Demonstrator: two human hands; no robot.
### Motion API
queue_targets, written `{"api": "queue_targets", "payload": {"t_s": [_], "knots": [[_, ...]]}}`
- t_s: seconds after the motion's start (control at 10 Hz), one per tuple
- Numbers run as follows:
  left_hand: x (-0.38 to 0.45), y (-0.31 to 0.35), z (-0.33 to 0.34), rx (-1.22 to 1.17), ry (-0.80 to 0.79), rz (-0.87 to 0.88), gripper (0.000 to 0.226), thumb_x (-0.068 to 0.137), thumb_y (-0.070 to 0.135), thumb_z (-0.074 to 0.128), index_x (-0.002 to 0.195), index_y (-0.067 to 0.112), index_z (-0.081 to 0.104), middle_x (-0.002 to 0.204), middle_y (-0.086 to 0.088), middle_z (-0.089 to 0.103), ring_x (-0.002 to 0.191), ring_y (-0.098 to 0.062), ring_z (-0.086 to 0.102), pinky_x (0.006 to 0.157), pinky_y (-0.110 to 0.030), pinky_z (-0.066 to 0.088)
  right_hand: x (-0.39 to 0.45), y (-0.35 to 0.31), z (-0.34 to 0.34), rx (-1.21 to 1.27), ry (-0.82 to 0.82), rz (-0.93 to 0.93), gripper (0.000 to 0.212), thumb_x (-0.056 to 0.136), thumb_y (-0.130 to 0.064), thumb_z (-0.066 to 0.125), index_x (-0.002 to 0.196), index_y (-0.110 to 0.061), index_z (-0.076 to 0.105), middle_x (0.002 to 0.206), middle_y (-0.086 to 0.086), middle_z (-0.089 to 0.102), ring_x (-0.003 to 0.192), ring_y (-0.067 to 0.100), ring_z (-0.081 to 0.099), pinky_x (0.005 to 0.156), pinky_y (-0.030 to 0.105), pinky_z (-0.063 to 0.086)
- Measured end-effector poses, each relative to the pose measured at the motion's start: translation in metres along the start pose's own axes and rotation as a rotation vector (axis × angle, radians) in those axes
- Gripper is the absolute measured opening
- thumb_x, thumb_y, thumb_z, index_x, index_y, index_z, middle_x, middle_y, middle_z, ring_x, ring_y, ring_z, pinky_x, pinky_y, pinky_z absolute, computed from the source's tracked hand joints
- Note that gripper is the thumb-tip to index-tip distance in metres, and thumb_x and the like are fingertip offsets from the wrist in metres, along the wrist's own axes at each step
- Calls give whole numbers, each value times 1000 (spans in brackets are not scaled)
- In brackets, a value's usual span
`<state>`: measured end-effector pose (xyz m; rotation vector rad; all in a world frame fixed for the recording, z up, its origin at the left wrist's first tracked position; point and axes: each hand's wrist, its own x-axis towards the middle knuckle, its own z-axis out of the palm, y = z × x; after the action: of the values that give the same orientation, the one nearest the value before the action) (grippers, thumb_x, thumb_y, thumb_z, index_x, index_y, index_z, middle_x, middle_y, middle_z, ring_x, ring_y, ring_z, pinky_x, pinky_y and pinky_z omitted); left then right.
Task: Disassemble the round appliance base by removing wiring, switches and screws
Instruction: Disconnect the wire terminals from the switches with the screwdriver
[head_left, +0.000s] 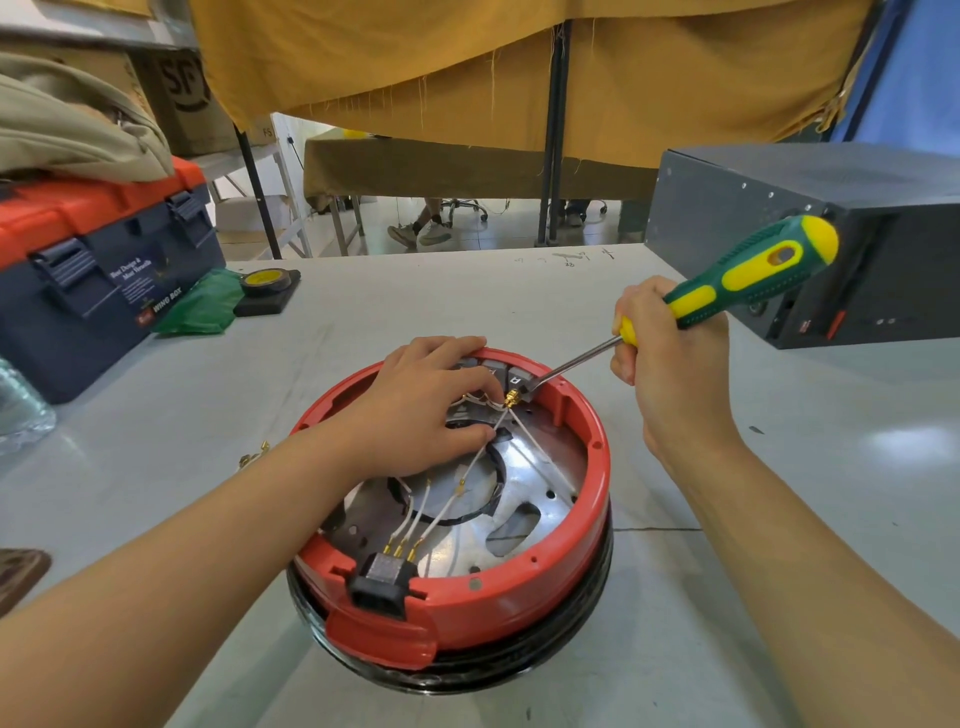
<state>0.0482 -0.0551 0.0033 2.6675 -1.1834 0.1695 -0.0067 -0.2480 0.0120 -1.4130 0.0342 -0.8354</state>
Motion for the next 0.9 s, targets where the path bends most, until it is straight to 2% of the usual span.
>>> {"api": "queue_targets", "payload": {"t_s": [0.2,0.5,0.7,0.8,0.9], "knots": [[0,-1,0,0,1,0,32,86,45,58,117,41,54,154,9,22,139,-18,17,112,-36,16,0,-1,0,4,-9,21,23,75,-12,48,54,-14,38,43,-11,31,39,8,28,39,16,26],[-1,0,0,-3,-6,-2,28,85,43,58,113,42,55,154,9,22,139,-18,17,112,-36,16,-1,6,0,-3,-38,106,19,70,-15,48,53,-13,39,47,-4,33,41,10,27,41,18,25],[0,1,-2,-10,-2,3,32,86,36,59,118,39,55,154,8,23,139,-16,18,110,-29,14,9,-2,-10,184,45,50,30,74,-16,50,46,-25,45,49,-7,39,38,9,28,41,18,23],[0,1,-5,-58,33,13,37,87,26,59,123,33,52,150,5,31,138,-12,23,104,-19,16,8,-1,-8,186,36,25,28,77,-17,50,50,-23,46,50,-8,42,37,9,31,41,17,27],[-1,2,-9,-127,92,-35,39,87,25,60,124,27,49,140,5,43,129,-14,35,97,-15,23,6,0,-7,119,16,8,28,79,-19,51,51,-22,48,46,-6,39,36,10,34,42,20,32]]}}
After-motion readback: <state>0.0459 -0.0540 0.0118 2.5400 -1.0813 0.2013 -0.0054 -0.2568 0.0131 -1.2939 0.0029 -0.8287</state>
